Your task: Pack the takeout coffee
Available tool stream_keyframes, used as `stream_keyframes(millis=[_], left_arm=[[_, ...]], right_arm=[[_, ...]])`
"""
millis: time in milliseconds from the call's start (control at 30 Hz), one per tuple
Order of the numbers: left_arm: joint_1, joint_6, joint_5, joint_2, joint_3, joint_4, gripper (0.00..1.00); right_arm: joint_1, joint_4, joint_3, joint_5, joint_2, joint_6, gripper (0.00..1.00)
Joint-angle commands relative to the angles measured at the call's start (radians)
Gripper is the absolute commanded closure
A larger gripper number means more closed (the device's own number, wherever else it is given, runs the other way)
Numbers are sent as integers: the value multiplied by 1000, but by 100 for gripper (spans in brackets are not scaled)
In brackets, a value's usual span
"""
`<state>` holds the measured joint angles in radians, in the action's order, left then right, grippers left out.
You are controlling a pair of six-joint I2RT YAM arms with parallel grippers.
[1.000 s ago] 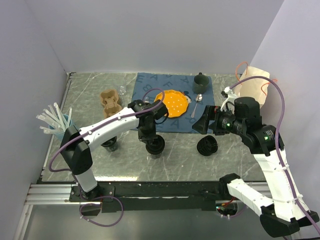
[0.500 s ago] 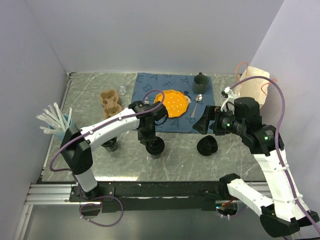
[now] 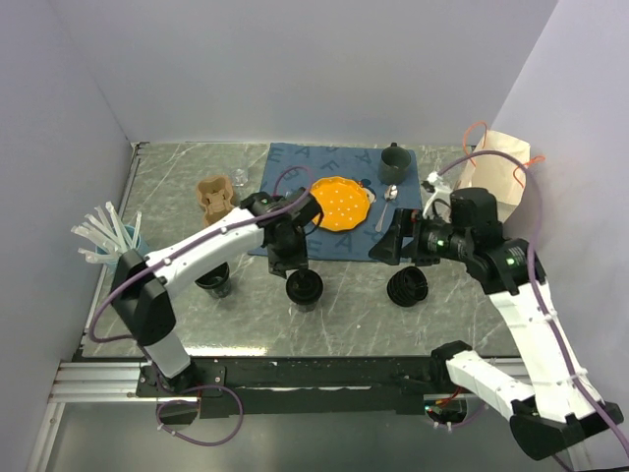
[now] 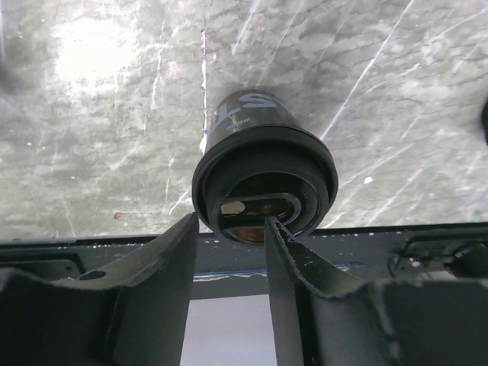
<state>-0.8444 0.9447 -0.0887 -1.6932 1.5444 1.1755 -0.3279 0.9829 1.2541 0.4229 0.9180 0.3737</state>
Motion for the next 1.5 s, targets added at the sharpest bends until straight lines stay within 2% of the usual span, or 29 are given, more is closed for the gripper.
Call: stream_keyframes(millis=[0,133,200,333,667,933,1100,1333,1467], left_arm=[[33,-66,79,133,-111,-157,53],[74,-98,188,237,-259,-350,51],[91,-112,258,300,-345,-472,50],[107,-126,342,368,-470,-600,43],[148,-179,408,414,-638,-720,39],[166,-196,428,481,-653,-748,32],[168,-211,379,503,-619,-708,32],[177,-179,440,520,-736,-899,30],[177,-196,411,491,-725,-893,31]], right_arm=[[-10,-124,-79,196,42,45,2],[-26,-219,-171,300,131,79,15],[-69,-262,-189,309,166,82,17],[-143,-279,-187,287,295,51,19],[-158,-299,-171,264,392,7,24],[-158,-323,-191,280,400,14,25],[-158,-325,-182,266,409,13,26],[-155,-290,-156,228,426,-21,27],[-154,-282,-156,241,438,-33,27]])
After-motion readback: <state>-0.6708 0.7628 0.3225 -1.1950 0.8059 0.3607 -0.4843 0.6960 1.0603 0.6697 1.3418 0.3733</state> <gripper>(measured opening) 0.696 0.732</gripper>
